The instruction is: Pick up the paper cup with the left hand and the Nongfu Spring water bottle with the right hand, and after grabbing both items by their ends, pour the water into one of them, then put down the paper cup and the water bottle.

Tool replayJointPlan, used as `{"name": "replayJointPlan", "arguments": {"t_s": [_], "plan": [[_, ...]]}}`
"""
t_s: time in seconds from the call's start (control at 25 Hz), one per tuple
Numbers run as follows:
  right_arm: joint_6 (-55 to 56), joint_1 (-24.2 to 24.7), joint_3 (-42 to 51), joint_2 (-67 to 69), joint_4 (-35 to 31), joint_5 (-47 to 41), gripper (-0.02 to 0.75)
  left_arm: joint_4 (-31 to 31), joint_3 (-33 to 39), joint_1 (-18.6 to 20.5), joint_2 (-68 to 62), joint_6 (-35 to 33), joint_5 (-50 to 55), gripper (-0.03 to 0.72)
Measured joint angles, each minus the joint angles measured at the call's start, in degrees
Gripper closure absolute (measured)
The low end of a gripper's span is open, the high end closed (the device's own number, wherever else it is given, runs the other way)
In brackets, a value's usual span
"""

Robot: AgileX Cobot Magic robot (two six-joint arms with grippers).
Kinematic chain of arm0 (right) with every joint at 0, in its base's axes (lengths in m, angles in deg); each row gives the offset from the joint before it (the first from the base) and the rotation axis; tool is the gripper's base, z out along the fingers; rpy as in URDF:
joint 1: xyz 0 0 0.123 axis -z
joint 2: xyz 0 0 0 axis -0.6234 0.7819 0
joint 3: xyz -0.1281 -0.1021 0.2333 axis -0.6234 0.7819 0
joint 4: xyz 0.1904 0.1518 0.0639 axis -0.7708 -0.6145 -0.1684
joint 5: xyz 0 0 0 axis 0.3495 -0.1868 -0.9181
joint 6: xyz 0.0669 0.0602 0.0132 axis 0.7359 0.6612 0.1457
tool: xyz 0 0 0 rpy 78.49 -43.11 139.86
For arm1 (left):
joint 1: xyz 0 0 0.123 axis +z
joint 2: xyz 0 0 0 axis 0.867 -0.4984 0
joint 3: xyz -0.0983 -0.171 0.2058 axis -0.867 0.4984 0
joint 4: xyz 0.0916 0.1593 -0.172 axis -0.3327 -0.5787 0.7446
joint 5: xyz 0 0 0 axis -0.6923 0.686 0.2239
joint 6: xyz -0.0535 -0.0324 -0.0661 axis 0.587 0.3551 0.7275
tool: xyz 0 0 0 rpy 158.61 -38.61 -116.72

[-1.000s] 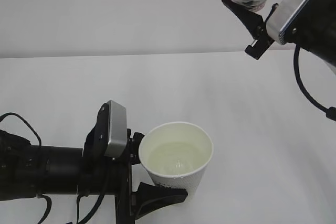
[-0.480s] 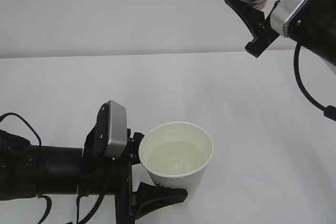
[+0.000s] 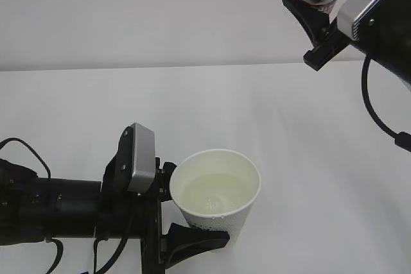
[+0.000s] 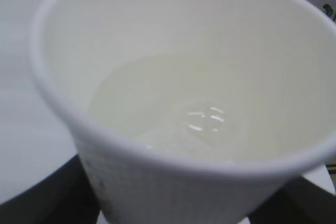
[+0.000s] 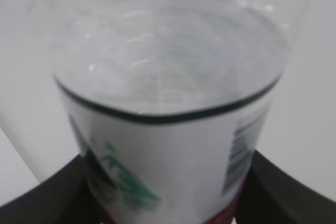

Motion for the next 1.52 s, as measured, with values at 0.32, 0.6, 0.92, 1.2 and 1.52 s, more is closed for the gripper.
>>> {"name": "replayJointPlan", "arguments": {"t_s": [0.32, 0.6, 0.92, 1.2, 1.52], "plan": [[1.47, 0.0, 2.18, 0.0, -4.02, -0.35, 0.256, 0.0, 0.0, 0.0, 0.0, 0.0, 0.0, 0.153], [2.2, 0.0, 3.71, 0.0, -7.87, -1.02, 0.256, 0.0, 0.0, 0.0, 0.0, 0.0, 0.0, 0.153], [2.42, 0.0, 4.72, 0.0, -11.78, -1.56, 0.256, 0.0, 0.0, 0.0, 0.0, 0.0, 0.0, 0.153], [2.45, 0.0, 4.85, 0.0, -15.8, -3.39, 0.256, 0.0, 0.0, 0.0, 0.0, 0.0, 0.0, 0.153], [2.54, 0.0, 4.85, 0.0, -21.96, -4.44, 0.256, 0.0, 0.0, 0.0, 0.0, 0.0, 0.0, 0.153]]}}
